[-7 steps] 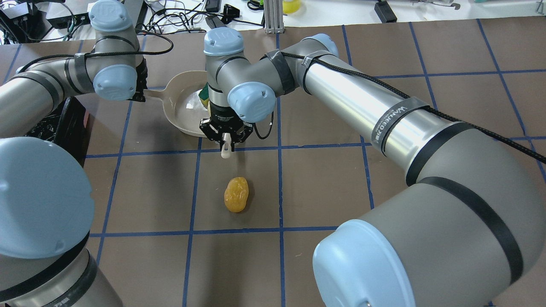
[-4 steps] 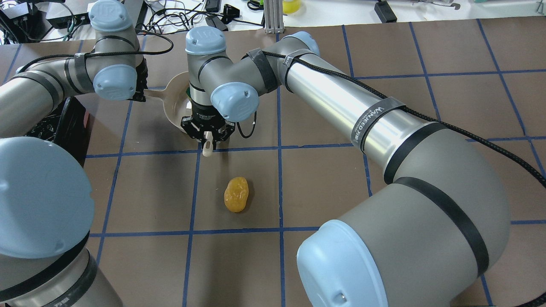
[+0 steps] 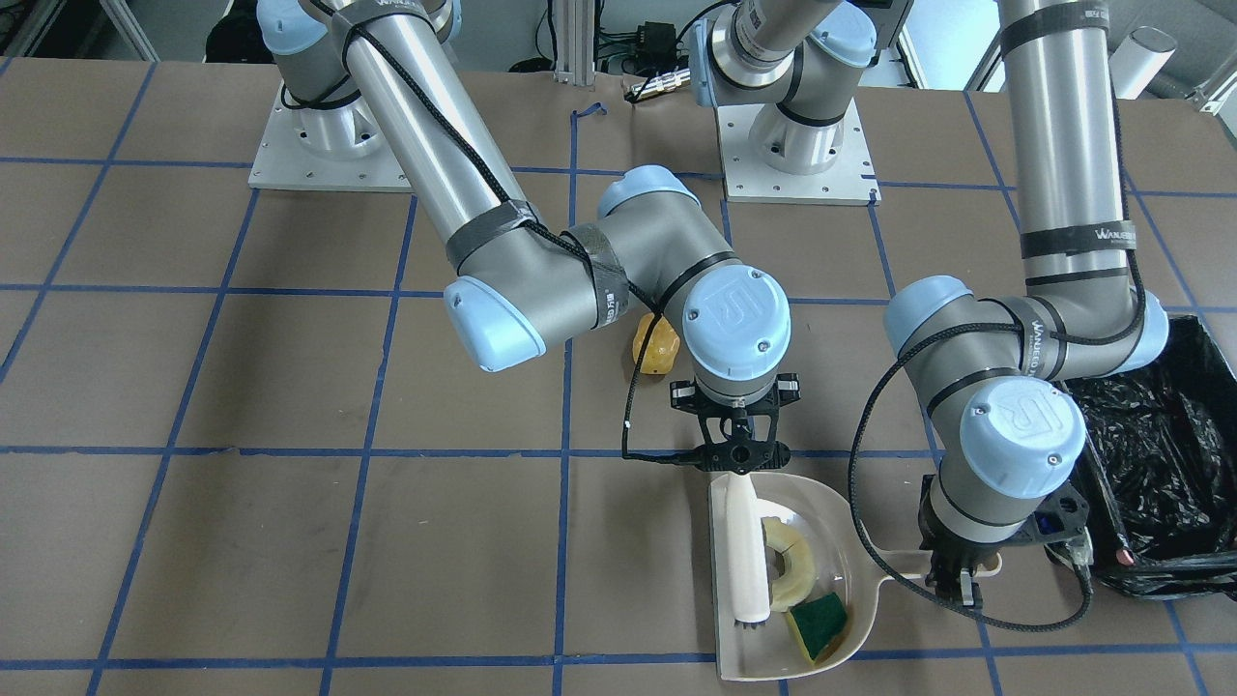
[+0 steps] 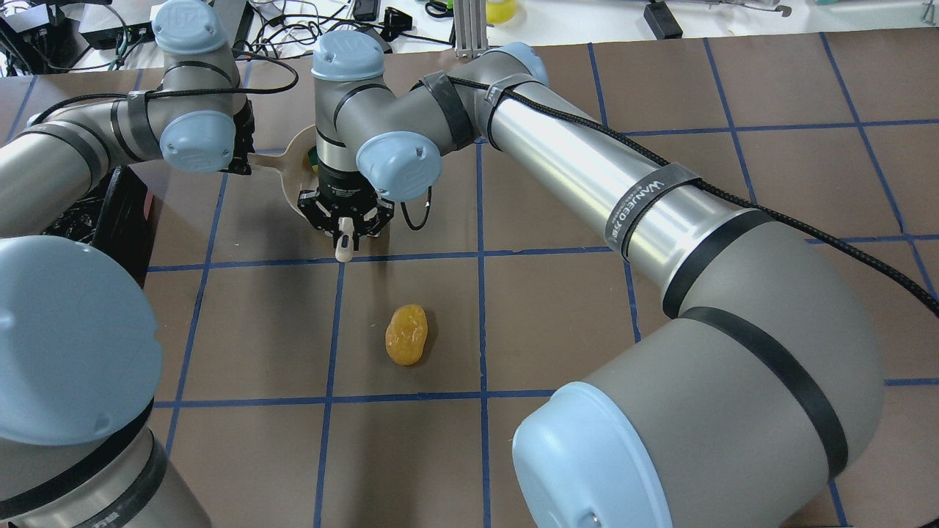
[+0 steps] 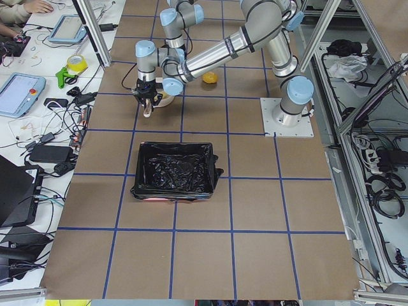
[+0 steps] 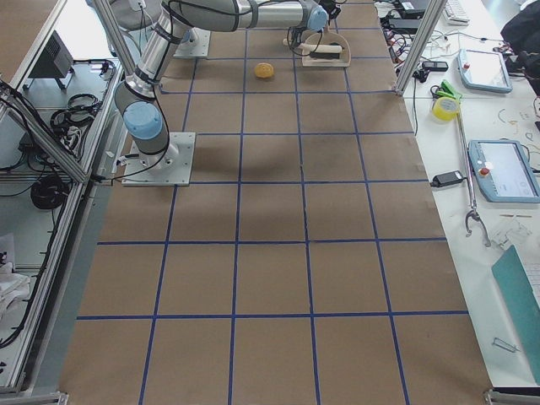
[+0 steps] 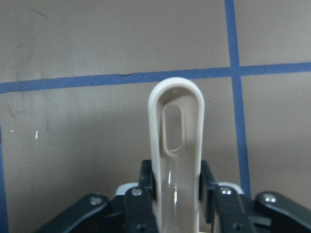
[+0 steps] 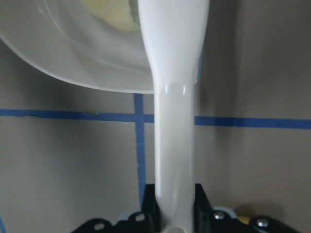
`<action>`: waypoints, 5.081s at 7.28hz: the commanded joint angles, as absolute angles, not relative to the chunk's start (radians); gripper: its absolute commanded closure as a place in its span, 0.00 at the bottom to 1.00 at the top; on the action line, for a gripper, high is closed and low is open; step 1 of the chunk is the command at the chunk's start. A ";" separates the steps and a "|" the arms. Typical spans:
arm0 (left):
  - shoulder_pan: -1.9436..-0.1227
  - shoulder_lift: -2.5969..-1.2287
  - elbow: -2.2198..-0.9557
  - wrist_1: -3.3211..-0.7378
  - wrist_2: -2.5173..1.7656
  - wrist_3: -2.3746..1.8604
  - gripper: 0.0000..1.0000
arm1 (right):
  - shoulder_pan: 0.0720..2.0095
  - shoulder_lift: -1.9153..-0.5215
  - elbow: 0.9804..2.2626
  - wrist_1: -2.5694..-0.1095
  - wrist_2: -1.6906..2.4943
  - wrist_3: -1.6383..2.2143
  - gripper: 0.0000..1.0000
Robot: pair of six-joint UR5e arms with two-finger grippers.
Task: Sweep and dump trash into bin
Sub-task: 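Sweep the sponge and banana peel into the dustpan with the right gripper's brush, then move the brush with the right gripper behind the yellow potato, then sweep the yellow potato into the dustpan with the right gripper's brush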
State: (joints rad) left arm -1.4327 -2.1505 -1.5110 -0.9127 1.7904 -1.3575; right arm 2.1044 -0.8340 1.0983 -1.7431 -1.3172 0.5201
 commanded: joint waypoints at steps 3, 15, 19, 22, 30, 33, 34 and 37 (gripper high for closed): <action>-1.431 -2.117 -1.526 -0.922 1.786 -1.341 1.00 | 2.045 -1.010 1.153 -1.518 -1.469 0.444 1.00; -1.384 -1.755 -2.012 -0.919 1.801 -1.299 1.00 | 2.160 -1.422 1.827 -1.629 -1.378 0.731 1.00; -1.384 -1.712 -2.072 -0.913 1.821 -1.307 1.00 | 2.253 -1.407 1.865 -1.696 -1.338 0.859 1.00; -1.384 -1.747 -2.086 -0.841 1.821 -1.334 1.00 | 2.275 -1.397 1.865 -1.718 -1.336 0.868 1.00; -1.393 -1.756 -2.080 -0.841 1.819 -1.383 1.00 | 2.276 -1.229 1.797 -1.919 -1.273 0.913 1.00; -1.393 -1.756 -2.080 -0.841 1.819 -1.381 1.00 | 2.276 -1.131 1.682 -1.922 -1.259 0.917 1.00; -1.393 -1.756 -2.079 -0.841 1.819 -1.376 1.00 | 2.276 -1.109 1.643 -1.921 -1.259 0.919 1.00; -1.393 -1.756 -2.075 -0.841 1.818 -1.374 1.00 | 2.276 -1.028 1.524 -1.924 -1.232 0.920 1.00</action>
State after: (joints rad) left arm -1.3928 -1.7565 -2.0764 -0.8406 1.8190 -1.3759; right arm 2.2764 -1.0607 1.5799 -1.9219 -1.2472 0.9201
